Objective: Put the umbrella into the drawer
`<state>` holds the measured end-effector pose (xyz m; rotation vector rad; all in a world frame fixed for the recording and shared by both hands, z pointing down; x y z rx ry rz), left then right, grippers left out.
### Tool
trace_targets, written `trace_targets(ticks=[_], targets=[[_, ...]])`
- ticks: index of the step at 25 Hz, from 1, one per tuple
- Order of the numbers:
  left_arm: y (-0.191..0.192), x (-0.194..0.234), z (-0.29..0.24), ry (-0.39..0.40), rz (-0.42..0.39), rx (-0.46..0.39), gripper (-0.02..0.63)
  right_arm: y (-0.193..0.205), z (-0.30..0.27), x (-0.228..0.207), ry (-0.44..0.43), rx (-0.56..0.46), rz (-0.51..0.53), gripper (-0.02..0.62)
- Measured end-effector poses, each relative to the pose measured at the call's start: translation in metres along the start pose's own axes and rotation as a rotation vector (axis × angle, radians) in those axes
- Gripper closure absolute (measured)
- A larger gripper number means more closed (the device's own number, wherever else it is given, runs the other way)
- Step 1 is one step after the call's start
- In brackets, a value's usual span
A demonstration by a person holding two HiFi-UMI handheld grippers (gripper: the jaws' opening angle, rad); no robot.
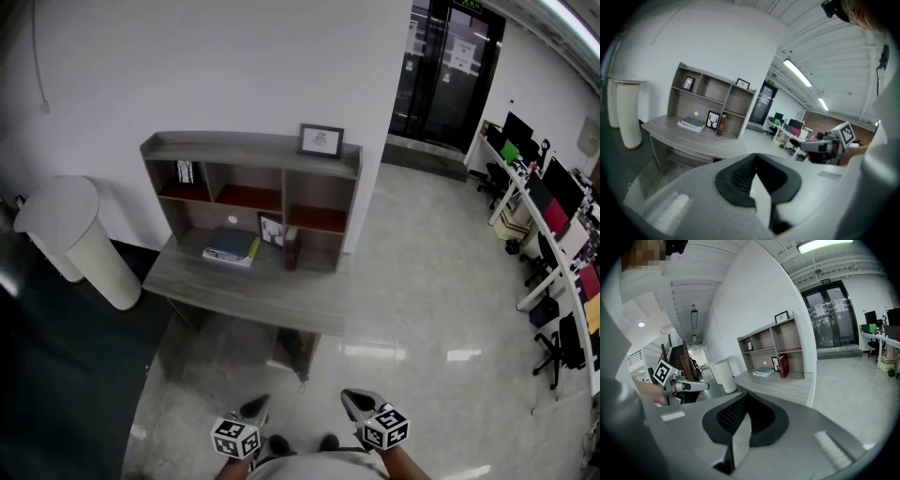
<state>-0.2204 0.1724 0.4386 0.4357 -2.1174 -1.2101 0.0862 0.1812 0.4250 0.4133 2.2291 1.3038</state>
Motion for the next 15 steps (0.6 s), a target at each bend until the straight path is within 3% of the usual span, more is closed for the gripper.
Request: trace_targets(ticks=[15], targets=[[0.002,-0.017,-0.001,-0.011,0.000,-0.004,0.603,0.000,0.011,-0.003,-0.019,-0.020,-0.023,0.591]])
Point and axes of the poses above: the fingertips, and each gripper's own axes: z backward along the fingers, x to its left, y out of its underside, the point moved 10 cm from there along z, backward along the fingers, and after that the axes turned 3 degrees about y, right-handed, at the moved point
